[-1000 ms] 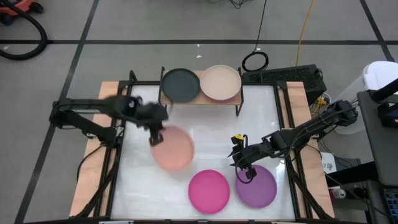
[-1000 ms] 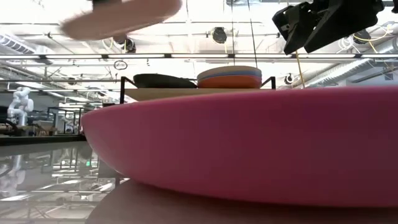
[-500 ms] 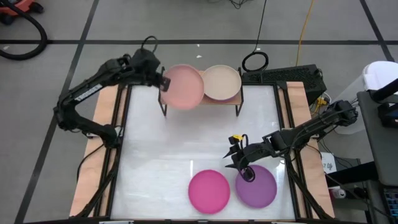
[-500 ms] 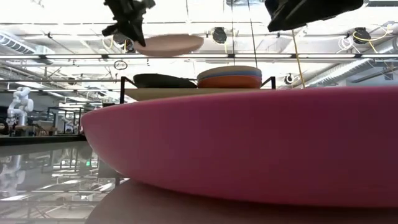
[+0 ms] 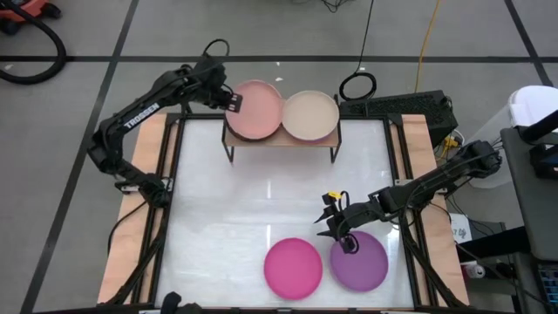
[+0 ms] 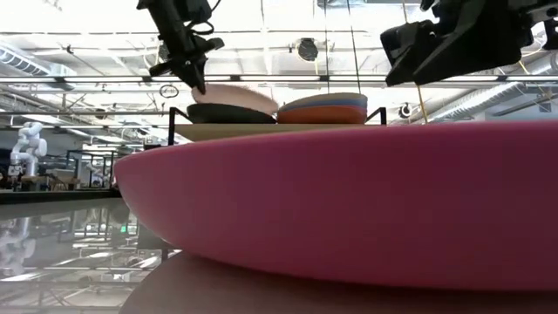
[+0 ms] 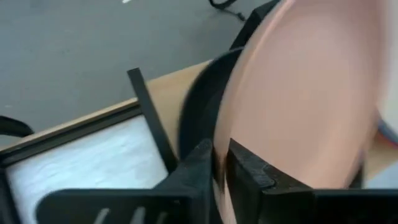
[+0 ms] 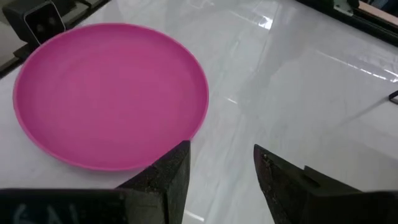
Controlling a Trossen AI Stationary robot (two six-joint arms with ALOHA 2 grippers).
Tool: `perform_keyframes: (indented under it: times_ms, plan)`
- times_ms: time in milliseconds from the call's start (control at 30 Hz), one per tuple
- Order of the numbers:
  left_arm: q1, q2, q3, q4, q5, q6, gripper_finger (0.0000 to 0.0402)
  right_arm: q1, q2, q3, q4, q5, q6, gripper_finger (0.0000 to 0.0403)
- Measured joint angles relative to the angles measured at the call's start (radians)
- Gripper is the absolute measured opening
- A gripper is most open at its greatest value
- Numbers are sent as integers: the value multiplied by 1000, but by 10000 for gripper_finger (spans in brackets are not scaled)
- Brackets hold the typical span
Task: Place and stack plates onto a shelf
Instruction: Stack the light pink plate on the black plate, then stack the purple plate on the light pink
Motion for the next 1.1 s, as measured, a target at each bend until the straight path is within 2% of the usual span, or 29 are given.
perform_keyframes:
  times_ms: [333,500,667,767,900,967,1100]
  plan:
    - [7,-1,0,-1,-9,42,121,0,0,-5,6,0,0,157]
    - [7,-36,0,29,-9,84,139,0,0,-5,10,0,-1,157]
    - [-18,-141,0,92,27,128,142,0,-2,-5,11,0,-2,157]
    - [-90,-234,-11,128,10,194,142,0,-5,-5,11,0,-1,157]
    - [-214,-365,-81,159,-93,187,142,0,-26,-5,8,0,12,157]
    - [-288,-440,-155,219,-117,157,143,1,-48,-5,-2,0,42,157]
    - [-466,-584,-368,444,-124,112,143,2,-111,-2,-40,-1,97,157]
